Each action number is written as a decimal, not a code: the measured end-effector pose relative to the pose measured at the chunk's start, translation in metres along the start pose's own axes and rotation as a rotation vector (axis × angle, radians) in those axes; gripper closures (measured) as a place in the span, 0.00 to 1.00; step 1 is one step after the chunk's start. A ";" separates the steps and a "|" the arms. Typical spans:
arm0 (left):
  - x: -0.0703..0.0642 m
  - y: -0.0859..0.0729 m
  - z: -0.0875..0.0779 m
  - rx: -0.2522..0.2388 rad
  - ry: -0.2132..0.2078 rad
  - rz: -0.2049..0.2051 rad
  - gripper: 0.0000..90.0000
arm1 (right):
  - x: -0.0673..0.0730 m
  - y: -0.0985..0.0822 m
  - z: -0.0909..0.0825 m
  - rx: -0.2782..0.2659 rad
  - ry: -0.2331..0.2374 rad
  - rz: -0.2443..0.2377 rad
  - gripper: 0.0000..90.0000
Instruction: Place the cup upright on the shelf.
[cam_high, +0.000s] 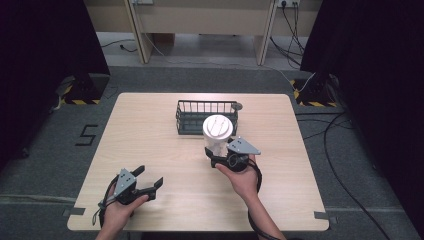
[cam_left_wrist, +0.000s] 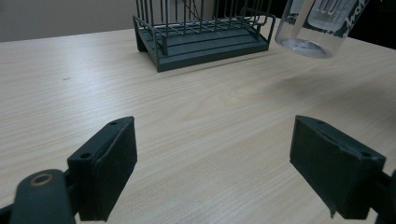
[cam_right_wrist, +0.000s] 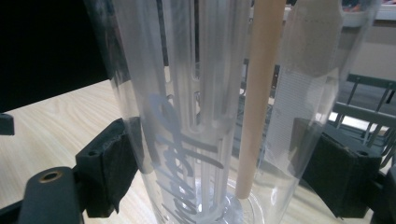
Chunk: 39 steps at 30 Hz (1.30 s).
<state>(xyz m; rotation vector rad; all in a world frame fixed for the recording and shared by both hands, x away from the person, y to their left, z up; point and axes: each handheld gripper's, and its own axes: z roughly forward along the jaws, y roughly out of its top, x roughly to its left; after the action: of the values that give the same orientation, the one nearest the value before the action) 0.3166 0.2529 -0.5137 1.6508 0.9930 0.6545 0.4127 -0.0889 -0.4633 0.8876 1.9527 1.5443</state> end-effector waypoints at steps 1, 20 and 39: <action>0.000 0.000 0.000 0.000 0.000 0.000 0.16 | 0.000 0.000 0.000 0.000 0.000 0.000 0.20; 0.000 0.000 0.000 -0.003 -0.001 -0.005 0.16 | -0.011 0.017 0.012 0.007 -0.035 0.001 0.20; 0.000 0.000 0.001 -0.004 -0.001 -0.006 0.16 | -0.023 0.039 0.024 0.007 -0.061 -0.004 0.20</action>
<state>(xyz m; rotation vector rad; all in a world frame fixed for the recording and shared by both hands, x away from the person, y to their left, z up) 0.3170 0.2524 -0.5136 1.6436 0.9952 0.6513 0.4529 -0.0844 -0.4312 0.9230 1.9168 1.4911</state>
